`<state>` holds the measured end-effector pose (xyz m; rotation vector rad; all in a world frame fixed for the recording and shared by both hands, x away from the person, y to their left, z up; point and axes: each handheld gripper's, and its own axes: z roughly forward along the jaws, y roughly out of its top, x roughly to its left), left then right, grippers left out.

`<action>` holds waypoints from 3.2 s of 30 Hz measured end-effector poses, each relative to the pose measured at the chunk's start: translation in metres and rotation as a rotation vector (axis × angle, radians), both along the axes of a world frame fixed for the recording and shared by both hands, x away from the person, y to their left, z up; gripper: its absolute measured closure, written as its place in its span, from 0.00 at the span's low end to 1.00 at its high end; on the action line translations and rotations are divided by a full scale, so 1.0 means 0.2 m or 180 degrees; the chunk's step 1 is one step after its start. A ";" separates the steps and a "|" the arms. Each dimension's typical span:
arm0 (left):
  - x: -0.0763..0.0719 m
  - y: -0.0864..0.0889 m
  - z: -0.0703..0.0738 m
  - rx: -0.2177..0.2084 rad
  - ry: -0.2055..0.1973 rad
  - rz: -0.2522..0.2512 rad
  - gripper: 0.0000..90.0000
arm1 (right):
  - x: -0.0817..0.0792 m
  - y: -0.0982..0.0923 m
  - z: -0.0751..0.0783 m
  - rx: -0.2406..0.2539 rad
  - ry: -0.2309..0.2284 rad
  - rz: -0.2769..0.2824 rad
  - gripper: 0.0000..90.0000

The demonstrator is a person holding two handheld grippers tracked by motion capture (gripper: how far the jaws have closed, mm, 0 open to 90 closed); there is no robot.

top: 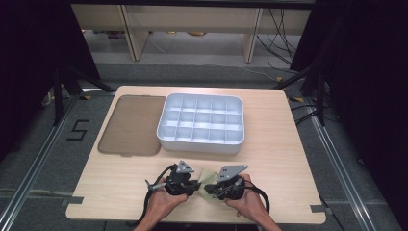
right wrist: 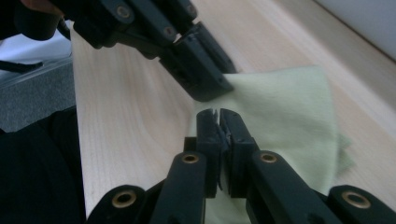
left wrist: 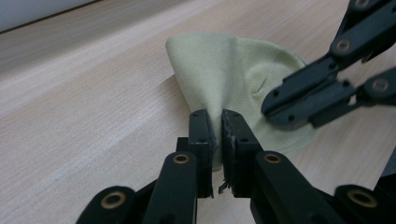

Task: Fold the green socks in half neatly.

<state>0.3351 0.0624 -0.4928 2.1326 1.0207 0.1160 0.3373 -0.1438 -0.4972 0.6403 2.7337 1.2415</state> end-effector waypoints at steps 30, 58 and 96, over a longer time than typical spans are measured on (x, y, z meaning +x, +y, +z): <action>-0.11 -0.11 0.10 0.0099 -0.0430 -0.0321 0.91 | 0.06 -0.18 -0.02 -0.0094 0.0172 -0.0319 0.96; -0.13 -0.30 0.00 0.0404 -0.0463 -0.0715 0.91 | 0.09 -0.29 0.11 0.0462 0.0064 -0.0565 0.96; -0.10 -0.19 0.13 -0.0366 -0.0251 -0.0526 0.81 | 0.15 -0.18 -0.01 0.0127 0.0227 -0.0383 0.96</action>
